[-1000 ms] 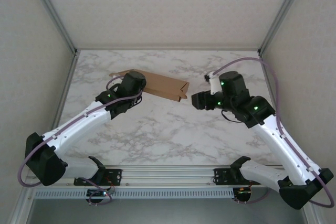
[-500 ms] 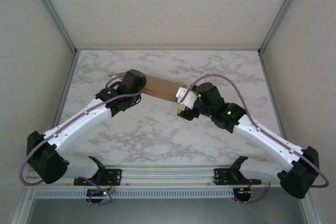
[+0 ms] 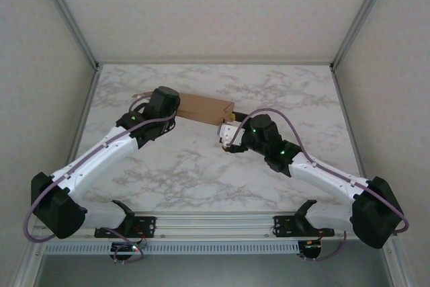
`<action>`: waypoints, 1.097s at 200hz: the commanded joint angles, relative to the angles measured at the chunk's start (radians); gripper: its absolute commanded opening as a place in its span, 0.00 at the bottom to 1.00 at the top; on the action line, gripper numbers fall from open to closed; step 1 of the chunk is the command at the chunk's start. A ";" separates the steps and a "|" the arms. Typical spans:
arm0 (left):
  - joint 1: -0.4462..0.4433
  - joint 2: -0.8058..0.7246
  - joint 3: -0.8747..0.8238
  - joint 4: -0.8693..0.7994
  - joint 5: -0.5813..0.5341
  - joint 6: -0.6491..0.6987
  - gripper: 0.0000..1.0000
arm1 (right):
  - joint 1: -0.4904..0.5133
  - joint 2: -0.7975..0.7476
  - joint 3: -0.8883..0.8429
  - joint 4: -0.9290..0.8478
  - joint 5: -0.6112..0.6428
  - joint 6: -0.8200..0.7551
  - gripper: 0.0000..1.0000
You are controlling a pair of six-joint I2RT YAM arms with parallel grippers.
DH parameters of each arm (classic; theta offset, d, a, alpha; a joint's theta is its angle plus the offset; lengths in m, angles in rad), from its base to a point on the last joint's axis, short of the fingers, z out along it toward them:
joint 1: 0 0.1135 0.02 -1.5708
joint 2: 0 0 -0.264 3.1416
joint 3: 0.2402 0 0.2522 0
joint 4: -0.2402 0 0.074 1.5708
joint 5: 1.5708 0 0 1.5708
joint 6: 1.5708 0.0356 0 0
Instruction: Fold the paper box
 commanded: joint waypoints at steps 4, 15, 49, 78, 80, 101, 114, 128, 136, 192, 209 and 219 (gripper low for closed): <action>0.015 -0.038 -0.023 -0.024 0.028 0.022 0.31 | -0.055 -0.106 -0.042 0.089 -0.111 0.037 0.79; 0.022 -0.043 -0.023 -0.024 0.031 0.025 0.31 | -0.069 -0.139 -0.084 0.135 -0.128 0.053 0.78; 0.035 -0.052 -0.024 -0.026 0.045 0.039 0.31 | -0.079 -0.125 -0.127 0.246 -0.133 0.047 0.81; 0.036 -0.057 -0.032 -0.024 0.055 0.039 0.31 | -0.079 -0.042 -0.085 0.297 -0.189 0.078 0.83; 0.036 -0.057 -0.034 -0.024 0.055 0.038 0.31 | -0.080 -0.036 -0.080 0.301 -0.189 0.079 0.83; 0.037 -0.061 -0.041 -0.019 0.064 0.037 0.31 | -0.080 0.019 -0.051 0.345 -0.195 0.090 0.83; 0.036 -0.062 -0.043 -0.014 0.067 0.038 0.31 | -0.079 0.045 -0.028 0.349 -0.217 0.095 0.83; 0.036 -0.063 -0.043 -0.013 0.070 0.037 0.30 | -0.078 0.070 -0.015 0.378 -0.226 0.110 0.82; 0.036 -0.063 -0.043 -0.013 0.069 0.038 0.30 | -0.079 0.080 -0.008 0.391 -0.229 0.121 0.81; 0.036 -0.061 -0.050 0.023 0.091 0.035 0.31 | -0.079 0.108 -0.001 0.369 -0.311 0.148 0.60; 0.036 -0.061 -0.049 0.029 0.094 0.043 0.34 | -0.080 0.108 -0.009 0.368 -0.322 0.156 0.53; 0.037 -0.060 -0.050 0.033 0.099 0.048 0.38 | -0.080 0.107 -0.009 0.361 -0.328 0.160 0.49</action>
